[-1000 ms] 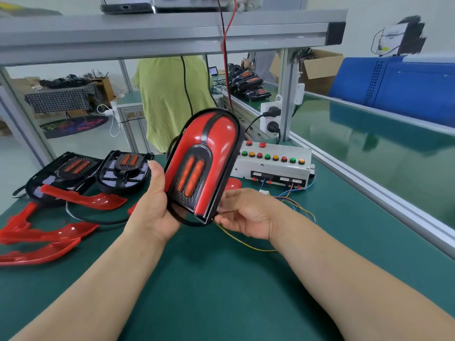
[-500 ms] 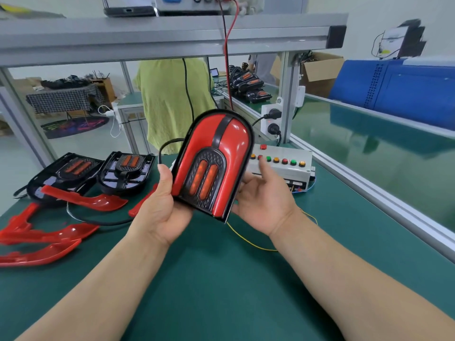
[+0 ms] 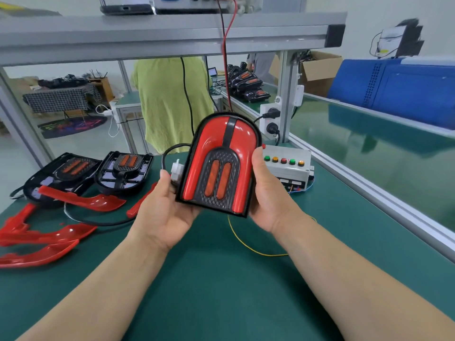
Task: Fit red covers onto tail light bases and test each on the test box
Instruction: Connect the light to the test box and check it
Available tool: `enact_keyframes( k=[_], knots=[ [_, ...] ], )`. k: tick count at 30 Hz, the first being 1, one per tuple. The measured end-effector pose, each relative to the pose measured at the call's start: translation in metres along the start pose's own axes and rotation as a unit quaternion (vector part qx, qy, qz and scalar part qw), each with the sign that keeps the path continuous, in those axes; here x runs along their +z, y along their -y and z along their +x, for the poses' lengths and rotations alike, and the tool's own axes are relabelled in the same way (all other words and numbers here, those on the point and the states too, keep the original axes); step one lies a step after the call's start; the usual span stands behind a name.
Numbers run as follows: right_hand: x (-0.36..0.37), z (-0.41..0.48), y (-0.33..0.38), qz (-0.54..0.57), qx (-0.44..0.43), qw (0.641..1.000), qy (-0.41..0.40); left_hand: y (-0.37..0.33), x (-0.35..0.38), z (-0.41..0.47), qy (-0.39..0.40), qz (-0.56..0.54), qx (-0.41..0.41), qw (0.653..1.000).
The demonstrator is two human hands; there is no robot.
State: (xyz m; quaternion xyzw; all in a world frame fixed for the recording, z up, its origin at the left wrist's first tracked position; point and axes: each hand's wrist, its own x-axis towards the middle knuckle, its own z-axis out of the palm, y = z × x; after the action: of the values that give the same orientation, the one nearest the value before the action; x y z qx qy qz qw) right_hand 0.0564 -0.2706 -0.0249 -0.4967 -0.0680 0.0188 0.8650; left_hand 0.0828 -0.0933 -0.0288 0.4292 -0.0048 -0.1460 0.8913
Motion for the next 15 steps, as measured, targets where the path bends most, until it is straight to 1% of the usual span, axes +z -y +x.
enact_keyframes(
  k=[5, 8, 10, 13, 15],
  knots=[
    [-0.004, -0.002, 0.004, -0.006, 0.019, 1.0, 0.009, -0.007, -0.001, -0.003, -0.018, 0.039, -0.018, 0.999],
    [-0.004, -0.004, 0.005, -0.005, 0.037, 0.999, 0.012, -0.011, -0.002, -0.003, -0.028, 0.008, -0.047, 0.998],
    [-0.004, -0.006, 0.007, -0.016, 0.047, 0.999, 0.02, -0.012, -0.003, -0.002, -0.019, -0.001, -0.072, 0.997],
    [-0.004, -0.009, 0.01, -0.044, 0.051, 0.997, 0.035, -0.009, -0.005, -0.001, -0.004, 0.058, -0.09, 0.994],
    [-0.004, -0.011, 0.011, -0.081, 0.059, 0.994, 0.047, -0.01, -0.003, -0.003, -0.02, 0.097, -0.086, 0.991]
  ],
)
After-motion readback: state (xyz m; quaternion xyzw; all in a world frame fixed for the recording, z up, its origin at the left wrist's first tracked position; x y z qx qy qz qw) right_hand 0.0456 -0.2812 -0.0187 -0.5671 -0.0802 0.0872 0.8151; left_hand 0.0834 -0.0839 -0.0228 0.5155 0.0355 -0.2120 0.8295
